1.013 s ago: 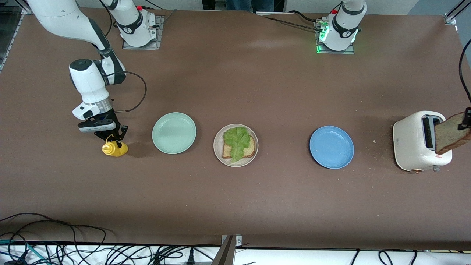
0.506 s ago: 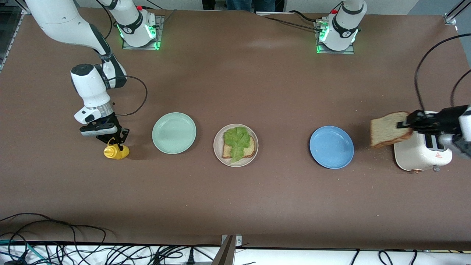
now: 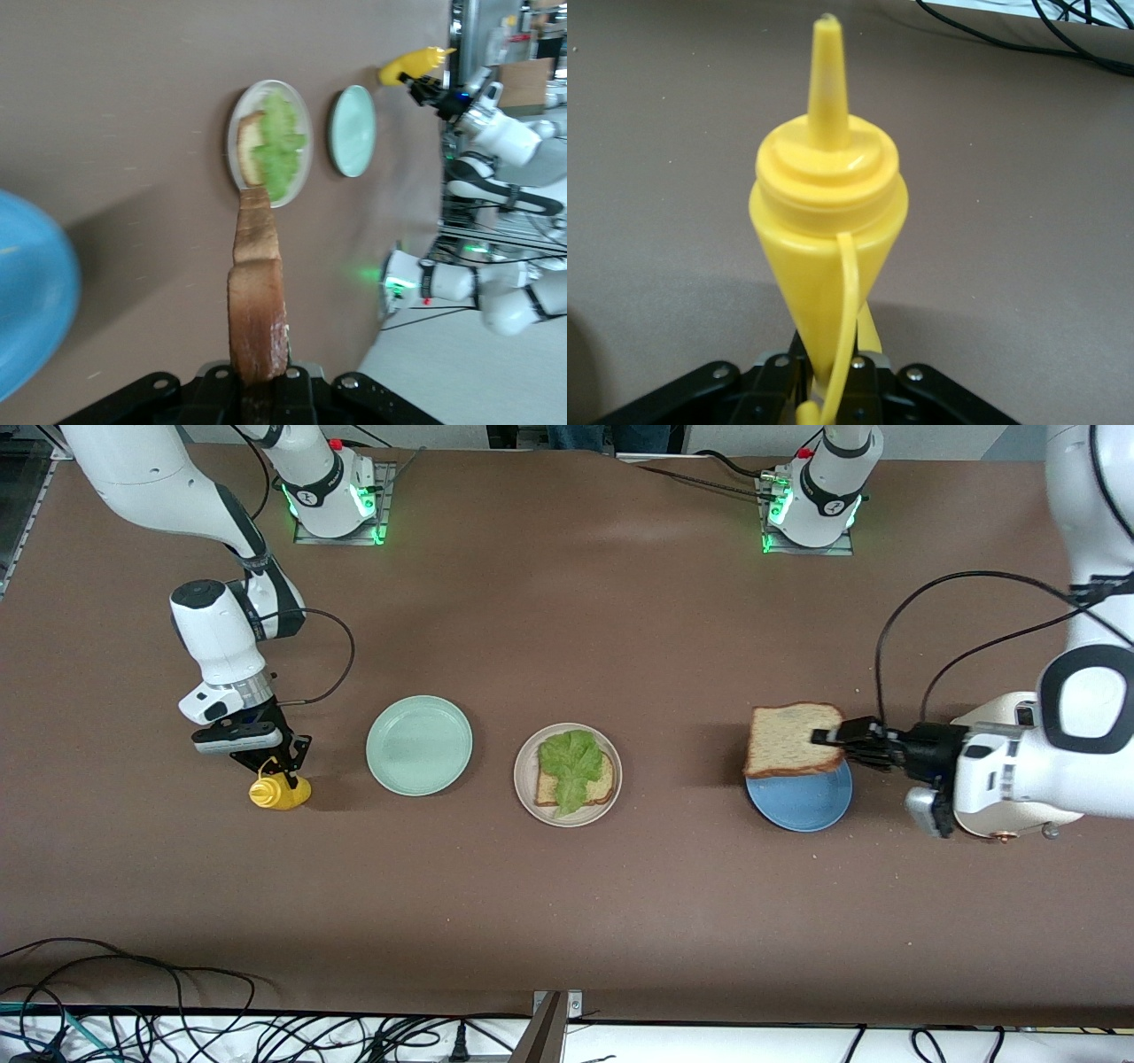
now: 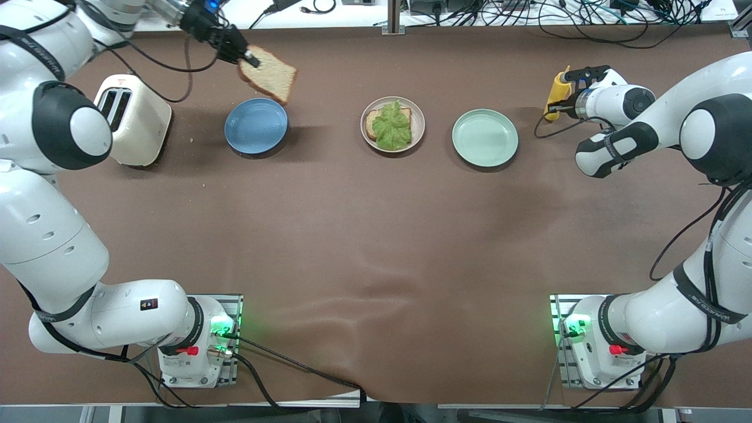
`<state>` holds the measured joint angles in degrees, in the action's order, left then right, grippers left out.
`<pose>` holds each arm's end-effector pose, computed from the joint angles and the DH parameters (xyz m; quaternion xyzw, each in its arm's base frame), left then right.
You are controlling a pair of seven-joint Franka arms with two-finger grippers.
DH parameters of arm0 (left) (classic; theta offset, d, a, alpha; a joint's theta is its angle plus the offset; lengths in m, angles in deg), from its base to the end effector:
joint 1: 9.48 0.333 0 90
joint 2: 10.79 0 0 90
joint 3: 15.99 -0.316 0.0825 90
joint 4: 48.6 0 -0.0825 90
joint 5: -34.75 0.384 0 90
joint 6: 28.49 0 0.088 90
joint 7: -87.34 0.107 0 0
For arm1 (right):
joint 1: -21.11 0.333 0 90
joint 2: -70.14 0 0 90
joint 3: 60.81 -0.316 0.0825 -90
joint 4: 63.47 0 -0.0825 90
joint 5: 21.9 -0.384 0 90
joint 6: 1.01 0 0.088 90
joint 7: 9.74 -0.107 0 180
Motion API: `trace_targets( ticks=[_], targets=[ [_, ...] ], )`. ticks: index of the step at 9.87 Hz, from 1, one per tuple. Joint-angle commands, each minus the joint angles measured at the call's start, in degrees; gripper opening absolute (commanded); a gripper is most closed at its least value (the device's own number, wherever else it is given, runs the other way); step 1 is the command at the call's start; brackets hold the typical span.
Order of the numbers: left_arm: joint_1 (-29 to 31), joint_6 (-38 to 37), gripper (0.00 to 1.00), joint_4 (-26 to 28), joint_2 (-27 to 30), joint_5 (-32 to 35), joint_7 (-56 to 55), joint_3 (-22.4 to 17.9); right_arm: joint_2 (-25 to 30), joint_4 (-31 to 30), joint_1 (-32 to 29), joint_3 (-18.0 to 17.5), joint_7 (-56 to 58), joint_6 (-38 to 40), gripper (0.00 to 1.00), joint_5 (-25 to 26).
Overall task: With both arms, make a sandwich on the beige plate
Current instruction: 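Carry the bread slice with the left gripper over the beige plate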
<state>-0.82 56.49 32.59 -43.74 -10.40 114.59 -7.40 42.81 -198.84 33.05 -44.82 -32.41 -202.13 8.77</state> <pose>0.6653 -0.0612 0.3758 0.8678 -0.1441 -0.1225 0.4594 0.5341 0.0234 0.2013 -0.9468 -0.0813 -0.3113 0.0042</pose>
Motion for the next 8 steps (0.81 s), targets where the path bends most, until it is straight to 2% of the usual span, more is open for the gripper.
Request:
trace_targets(
  ticks=[1,3,4,5,6,8],
  targets=[
    [-3.37,-0.52,0.00,-0.78,-0.97,-6.59,-2.20,-0.42,-0.01,0.55,-1.12,-0.96,-0.62,-1.12,0.25,0.26],
    [-6.53,2.62,0.00,-0.08,-2.55,-10.47,-2.12,-0.42,0.08,0.46,-1.12,-0.96,-0.62,-1.12,0.25,0.26],
    [-7.85,6.39,0.00,1.93,-2.56,-11.44,-1.85,-0.42,0.17,0.46,-1.12,-0.96,-0.53,-1.12,0.28,0.26],
    [-9.43,9.56,0.00,3.78,-2.56,-12.84,-1.33,-0.42,0.34,0.20,-1.03,-0.96,-0.53,-1.12,0.36,0.26],
    [-11.45,13.68,0.00,5.28,-2.56,-13.55,-1.24,-0.42,0.52,0.03,-1.03,-1.22,-0.53,-1.12,0.74,0.26],
    [-15.67,21.15,0.00,7.56,-3.34,-16.97,-0.80,-0.42,1.13,-0.59,-1.03,-1.31,-0.62,-1.12,0.82,0.26]
  ],
)
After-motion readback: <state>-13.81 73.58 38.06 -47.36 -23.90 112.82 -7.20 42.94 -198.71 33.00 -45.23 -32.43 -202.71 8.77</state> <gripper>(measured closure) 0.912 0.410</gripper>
